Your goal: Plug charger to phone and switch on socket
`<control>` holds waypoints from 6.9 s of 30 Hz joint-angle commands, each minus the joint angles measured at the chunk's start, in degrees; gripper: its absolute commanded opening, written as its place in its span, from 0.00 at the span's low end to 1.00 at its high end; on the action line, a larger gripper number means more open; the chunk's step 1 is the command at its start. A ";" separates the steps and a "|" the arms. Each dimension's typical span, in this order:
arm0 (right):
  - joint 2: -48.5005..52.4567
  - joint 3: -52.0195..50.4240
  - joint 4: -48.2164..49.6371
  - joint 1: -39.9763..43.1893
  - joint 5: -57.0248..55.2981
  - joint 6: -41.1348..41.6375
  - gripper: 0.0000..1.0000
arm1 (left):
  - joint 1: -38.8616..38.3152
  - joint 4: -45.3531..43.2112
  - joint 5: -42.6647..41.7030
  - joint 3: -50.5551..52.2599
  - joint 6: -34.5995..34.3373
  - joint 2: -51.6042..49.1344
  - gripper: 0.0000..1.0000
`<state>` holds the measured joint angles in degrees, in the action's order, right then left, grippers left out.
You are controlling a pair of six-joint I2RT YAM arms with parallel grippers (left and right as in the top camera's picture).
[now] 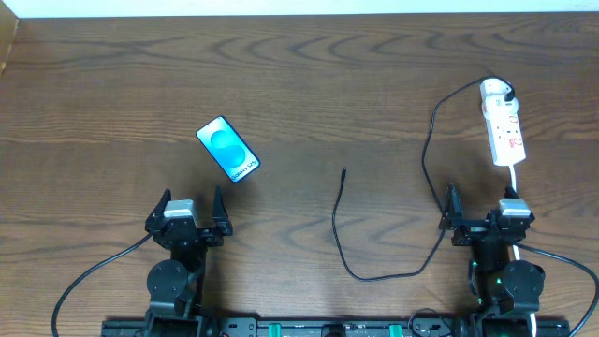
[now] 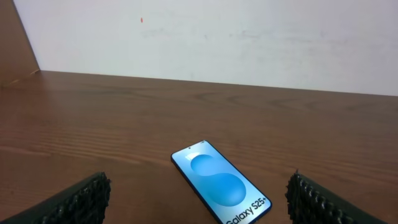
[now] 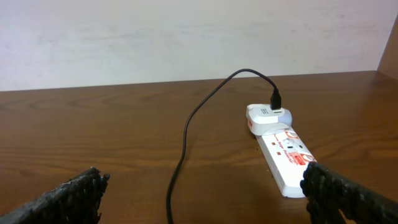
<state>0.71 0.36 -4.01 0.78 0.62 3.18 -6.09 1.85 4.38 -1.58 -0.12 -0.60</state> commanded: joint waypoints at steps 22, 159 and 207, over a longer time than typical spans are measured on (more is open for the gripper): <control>-0.33 -0.07 -0.26 -0.66 0.33 -0.68 0.99 | 0.28 2.08 0.52 -11.82 0.55 -3.78 0.90; -0.33 -0.07 -0.28 -0.66 0.33 -0.68 0.99 | 4.68 45.81 -9.33 -83.54 -31.28 -115.14 0.98; -0.33 -0.07 -0.28 -0.66 0.33 -0.68 0.99 | 4.66 43.04 -10.45 -81.29 -33.20 -116.78 0.98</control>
<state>0.69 0.36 -4.03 0.78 0.62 3.20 -1.34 44.91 -5.91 -82.83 -32.84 -115.35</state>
